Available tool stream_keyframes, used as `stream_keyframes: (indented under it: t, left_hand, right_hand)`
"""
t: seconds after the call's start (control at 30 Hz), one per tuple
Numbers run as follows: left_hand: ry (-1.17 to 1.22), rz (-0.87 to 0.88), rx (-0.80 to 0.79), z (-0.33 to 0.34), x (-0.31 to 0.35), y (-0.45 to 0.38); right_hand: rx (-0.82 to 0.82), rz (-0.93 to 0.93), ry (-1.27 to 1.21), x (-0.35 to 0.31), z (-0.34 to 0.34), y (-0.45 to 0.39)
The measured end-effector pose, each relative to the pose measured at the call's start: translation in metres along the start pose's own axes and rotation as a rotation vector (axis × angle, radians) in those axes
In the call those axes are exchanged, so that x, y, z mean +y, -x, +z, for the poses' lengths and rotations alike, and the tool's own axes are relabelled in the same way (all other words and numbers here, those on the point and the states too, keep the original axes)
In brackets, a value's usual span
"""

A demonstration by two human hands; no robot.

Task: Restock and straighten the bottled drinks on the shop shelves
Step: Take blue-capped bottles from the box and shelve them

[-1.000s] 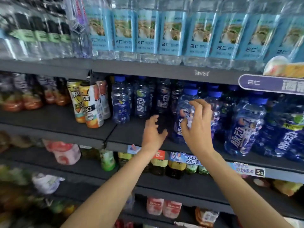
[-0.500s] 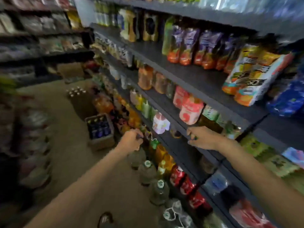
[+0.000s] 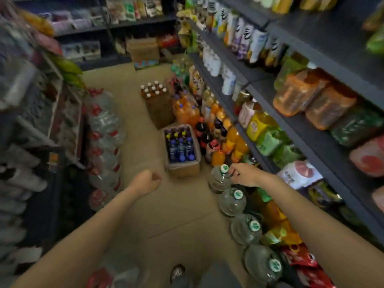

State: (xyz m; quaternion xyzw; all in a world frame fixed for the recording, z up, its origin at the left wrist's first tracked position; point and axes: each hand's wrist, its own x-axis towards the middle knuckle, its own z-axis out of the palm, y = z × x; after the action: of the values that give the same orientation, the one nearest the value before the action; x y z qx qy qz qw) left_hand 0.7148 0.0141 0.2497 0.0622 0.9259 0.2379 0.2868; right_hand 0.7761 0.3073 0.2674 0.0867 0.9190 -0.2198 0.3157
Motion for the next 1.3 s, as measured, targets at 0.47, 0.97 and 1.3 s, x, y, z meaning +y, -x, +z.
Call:
stream_keyframes:
  t: [0.47,0.97,1.3]
  left_hand:
    - [0.100,-0.182,-0.080,-0.031,-0.055,-0.329]
    - [0.030,-0.169,-0.112,0.105,-0.213,-0.634]
    - [0.140,-0.166,-0.114,0.114,-0.227,-0.681]
  right_hand:
    - [-0.128,0.024,-0.042,-0.011,0.006,-0.411]
    - [0.049,-0.071,0.131,-0.012,0.135,-0.821]
    - [0.008,-0.037,0.156,0.020,0.177,-0.824]
